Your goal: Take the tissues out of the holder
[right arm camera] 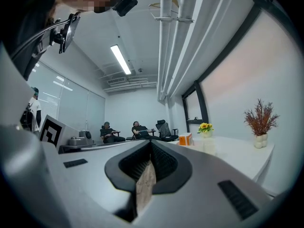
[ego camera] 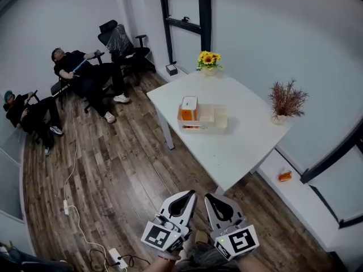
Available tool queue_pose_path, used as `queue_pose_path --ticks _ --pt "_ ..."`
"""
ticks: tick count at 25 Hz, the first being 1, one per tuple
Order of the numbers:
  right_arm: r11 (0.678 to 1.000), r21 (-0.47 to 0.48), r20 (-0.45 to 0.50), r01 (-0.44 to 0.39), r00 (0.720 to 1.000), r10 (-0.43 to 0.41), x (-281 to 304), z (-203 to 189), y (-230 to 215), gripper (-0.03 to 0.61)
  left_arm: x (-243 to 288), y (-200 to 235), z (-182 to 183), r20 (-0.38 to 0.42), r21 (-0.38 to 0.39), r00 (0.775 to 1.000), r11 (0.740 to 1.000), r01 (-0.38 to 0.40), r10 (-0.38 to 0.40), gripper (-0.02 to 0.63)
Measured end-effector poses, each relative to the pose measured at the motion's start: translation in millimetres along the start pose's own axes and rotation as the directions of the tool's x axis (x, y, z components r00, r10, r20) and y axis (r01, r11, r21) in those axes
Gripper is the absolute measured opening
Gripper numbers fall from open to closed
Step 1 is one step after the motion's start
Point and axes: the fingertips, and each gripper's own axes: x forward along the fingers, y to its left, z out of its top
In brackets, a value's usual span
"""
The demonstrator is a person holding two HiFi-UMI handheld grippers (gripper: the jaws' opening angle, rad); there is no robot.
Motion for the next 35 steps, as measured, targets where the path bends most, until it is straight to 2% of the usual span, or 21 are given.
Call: queue_pose_path --ticks 15,22,27,35 --pt "0.999 0.001 0.000 -0.052 0.999 0.052 56.2 8.0 -22.7 0.005 43.4 41.7 8.4 0.005 0.011 1.000 1.000 -0.002 0.002 0.006" --pt "1.000 -0.004 -0.007 -0.001 1.000 0.001 105.5 0.8 -51.0 0.005 78.0 91.0 2.1 0.009 0.016 1.000 1.000 0.014 -0.014 0.008" --pt "0.999 -0.033 -0.024 0.034 0.999 -0.035 156.0 2.9 -65.7 0.005 109.1 134.4 8.3 0.005 0.014 0.999 0.999 0.039 -0.039 0.006" --pt "0.996 -0.024 -0.031 0.087 0.996 -0.087 233.0 2.2 -89.1 0.005 149.5 207.3 11.0 -0.007 0.013 0.998 0.998 0.065 -0.065 0.006"
